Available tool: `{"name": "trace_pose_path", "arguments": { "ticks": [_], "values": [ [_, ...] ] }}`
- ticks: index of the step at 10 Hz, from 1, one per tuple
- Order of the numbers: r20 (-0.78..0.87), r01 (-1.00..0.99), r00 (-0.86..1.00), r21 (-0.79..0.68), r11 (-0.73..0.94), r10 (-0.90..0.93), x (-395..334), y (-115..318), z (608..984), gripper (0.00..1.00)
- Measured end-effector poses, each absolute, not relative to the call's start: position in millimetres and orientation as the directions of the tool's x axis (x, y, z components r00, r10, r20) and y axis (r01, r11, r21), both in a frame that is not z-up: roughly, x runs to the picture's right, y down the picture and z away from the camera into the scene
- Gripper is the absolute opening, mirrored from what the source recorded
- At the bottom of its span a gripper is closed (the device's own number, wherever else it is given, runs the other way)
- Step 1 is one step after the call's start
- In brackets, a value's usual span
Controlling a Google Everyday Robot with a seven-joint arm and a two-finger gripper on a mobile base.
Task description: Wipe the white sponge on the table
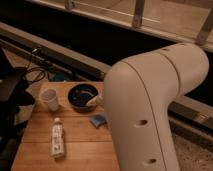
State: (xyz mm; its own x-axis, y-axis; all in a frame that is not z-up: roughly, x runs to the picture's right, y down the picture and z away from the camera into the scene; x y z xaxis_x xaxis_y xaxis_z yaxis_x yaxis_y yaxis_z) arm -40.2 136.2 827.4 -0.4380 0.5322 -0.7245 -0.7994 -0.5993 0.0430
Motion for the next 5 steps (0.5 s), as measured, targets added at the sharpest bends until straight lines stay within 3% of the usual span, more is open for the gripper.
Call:
{"name": "trace_pose_path", "arguments": {
  "ticks": [5],
  "values": [
    [-0.738,-0.791,-0.464,0.097,-0.604,0.489,-36,166,853,0.80]
  ]
}}
